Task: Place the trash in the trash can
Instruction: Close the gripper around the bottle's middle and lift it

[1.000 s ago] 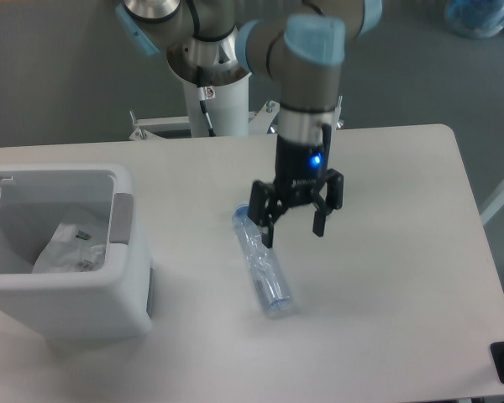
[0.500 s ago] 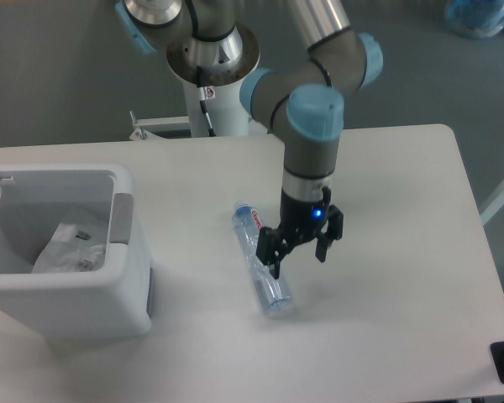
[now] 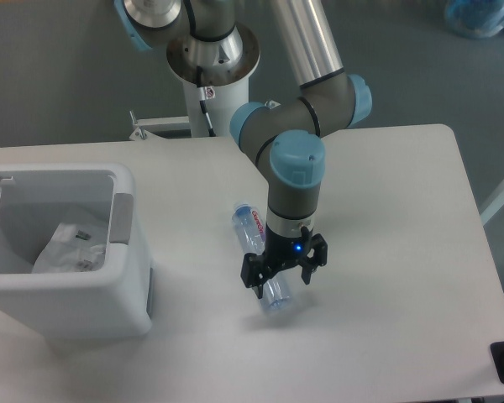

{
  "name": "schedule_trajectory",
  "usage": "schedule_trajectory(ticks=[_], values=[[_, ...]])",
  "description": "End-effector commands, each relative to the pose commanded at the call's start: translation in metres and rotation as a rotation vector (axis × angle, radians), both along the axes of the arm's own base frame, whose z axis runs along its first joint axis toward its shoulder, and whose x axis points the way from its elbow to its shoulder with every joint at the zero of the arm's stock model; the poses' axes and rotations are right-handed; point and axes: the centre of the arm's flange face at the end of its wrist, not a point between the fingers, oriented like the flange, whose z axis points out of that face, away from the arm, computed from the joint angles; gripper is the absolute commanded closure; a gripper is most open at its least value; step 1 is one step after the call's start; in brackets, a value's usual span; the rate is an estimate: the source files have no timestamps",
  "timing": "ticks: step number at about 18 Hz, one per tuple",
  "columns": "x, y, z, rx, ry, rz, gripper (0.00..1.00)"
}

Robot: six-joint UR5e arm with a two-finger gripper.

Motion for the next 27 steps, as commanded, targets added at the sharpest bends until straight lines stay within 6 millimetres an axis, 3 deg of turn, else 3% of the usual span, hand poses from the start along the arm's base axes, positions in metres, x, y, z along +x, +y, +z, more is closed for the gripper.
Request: schedule_trajectory(ticks=[4, 27], values=[[-0.001, -0.001, -0.008, -0.043, 0.027, -0.087, 0.0], [0.001, 0.005, -0.052, -0.136, 0.015, -0.075, 0.0]])
